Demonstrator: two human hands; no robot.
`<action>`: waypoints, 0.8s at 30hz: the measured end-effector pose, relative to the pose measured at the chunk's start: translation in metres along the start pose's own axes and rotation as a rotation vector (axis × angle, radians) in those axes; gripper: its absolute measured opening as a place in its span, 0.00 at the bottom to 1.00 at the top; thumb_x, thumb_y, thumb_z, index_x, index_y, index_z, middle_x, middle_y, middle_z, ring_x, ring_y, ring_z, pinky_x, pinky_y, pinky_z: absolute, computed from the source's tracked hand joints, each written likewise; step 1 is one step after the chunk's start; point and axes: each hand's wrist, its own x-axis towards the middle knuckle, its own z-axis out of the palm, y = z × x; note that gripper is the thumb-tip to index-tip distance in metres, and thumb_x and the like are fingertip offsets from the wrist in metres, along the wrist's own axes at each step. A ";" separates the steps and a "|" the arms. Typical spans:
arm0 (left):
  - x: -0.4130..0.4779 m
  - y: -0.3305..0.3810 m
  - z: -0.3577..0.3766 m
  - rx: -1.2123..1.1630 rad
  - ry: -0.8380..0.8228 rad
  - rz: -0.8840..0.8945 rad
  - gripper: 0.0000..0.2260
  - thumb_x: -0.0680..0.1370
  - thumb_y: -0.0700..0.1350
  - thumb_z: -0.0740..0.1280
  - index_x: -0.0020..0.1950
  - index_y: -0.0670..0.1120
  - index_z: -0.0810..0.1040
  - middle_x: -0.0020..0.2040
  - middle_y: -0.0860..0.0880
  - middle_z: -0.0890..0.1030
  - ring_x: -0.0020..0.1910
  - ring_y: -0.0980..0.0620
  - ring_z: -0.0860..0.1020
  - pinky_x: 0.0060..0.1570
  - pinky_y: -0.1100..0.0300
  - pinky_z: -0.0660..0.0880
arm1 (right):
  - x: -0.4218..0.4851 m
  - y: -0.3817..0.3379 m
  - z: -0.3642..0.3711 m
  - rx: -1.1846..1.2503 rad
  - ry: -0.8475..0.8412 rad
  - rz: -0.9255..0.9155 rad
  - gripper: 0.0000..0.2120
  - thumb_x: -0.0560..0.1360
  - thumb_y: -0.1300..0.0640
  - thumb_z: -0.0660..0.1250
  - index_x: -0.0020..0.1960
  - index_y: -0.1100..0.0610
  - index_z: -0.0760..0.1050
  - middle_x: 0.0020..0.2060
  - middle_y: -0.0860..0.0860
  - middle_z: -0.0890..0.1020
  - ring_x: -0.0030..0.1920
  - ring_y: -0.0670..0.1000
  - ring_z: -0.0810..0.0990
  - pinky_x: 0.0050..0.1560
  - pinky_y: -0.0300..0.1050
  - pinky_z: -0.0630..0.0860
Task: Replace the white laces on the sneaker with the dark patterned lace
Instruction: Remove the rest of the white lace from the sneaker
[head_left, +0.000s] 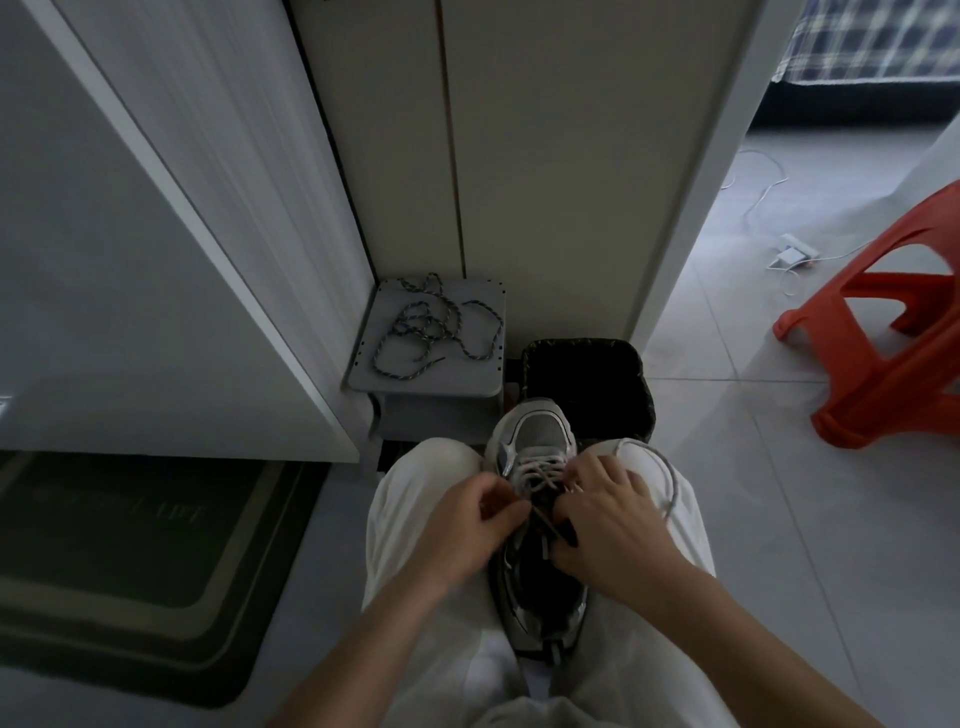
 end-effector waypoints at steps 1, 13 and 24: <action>0.000 0.001 0.004 0.007 0.047 0.013 0.08 0.74 0.46 0.71 0.38 0.55 0.75 0.35 0.55 0.80 0.36 0.58 0.77 0.42 0.60 0.75 | -0.002 -0.001 0.003 0.006 0.031 0.005 0.15 0.70 0.43 0.61 0.49 0.49 0.79 0.61 0.49 0.68 0.61 0.54 0.65 0.58 0.47 0.64; 0.022 0.022 -0.033 0.134 0.274 0.082 0.08 0.74 0.48 0.68 0.36 0.52 0.73 0.31 0.54 0.77 0.32 0.54 0.78 0.36 0.54 0.76 | 0.012 -0.014 0.009 0.113 0.141 0.027 0.13 0.71 0.47 0.62 0.47 0.51 0.81 0.67 0.47 0.68 0.67 0.54 0.62 0.62 0.49 0.62; 0.015 0.012 -0.025 0.220 0.324 0.048 0.08 0.76 0.49 0.68 0.39 0.48 0.77 0.32 0.53 0.79 0.33 0.55 0.78 0.37 0.61 0.74 | -0.015 -0.004 0.005 0.166 0.244 0.060 0.05 0.62 0.50 0.77 0.35 0.50 0.83 0.57 0.52 0.79 0.59 0.60 0.75 0.52 0.56 0.74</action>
